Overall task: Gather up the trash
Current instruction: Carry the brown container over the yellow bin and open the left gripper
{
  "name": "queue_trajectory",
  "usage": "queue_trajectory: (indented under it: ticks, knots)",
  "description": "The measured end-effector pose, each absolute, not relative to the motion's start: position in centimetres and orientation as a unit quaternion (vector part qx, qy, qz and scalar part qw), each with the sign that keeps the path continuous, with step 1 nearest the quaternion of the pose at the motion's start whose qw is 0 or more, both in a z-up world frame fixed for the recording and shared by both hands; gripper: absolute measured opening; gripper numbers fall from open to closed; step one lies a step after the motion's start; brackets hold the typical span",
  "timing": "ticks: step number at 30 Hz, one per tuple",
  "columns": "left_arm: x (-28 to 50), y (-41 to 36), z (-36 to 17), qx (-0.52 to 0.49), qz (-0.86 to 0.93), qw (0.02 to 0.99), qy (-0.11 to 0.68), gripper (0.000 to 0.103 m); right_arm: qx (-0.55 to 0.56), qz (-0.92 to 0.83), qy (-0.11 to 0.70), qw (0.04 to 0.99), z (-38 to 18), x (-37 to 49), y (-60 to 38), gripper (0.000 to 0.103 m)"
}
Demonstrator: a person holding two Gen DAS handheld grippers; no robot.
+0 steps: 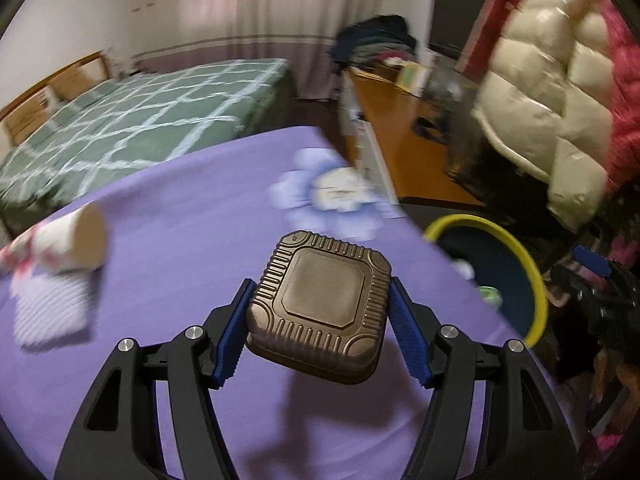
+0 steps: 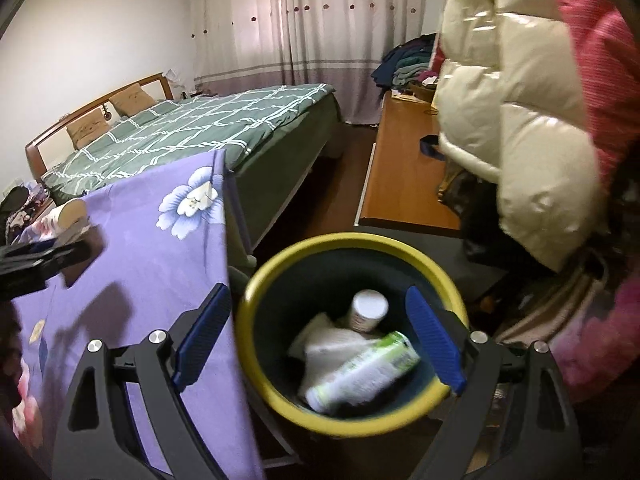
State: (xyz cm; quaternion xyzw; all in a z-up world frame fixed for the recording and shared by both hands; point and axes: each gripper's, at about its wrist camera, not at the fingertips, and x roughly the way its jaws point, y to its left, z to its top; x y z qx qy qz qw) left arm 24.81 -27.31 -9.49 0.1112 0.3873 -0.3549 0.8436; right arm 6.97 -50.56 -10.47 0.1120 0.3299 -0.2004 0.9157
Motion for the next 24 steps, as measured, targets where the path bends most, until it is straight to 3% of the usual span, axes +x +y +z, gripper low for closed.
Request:
queue_trajectory:
  ticks: [10,18,20,21,24]
  knots:
    - [21.2,-41.1,-11.0,0.163,-0.423,0.797,0.399,0.065,0.127,-0.251,0.302,0.911,-9.0,0.8,-54.2,0.085]
    - [20.1,-47.0,-12.9,0.18,-0.436,0.776,0.418,0.067,0.147,-0.27,0.303,0.902,-9.8,-0.9,-56.4,0.085]
    - [20.0,-47.9,-13.4,0.188,-0.436,0.77,0.426,0.076,0.149,-0.27,0.302,0.902,-9.8,-1.0,-56.5,0.085]
    - [20.1,-47.8,-13.5,0.186,-0.436,0.771,0.425,0.086,0.15,-0.27,0.3,0.902,-9.8,-1.1,-56.5,0.085]
    - [20.0,-47.0,-12.9,0.176,-0.433,0.78,0.415,0.089,0.15,-0.266,0.302,0.903,-9.8,-0.8,-56.2,0.085]
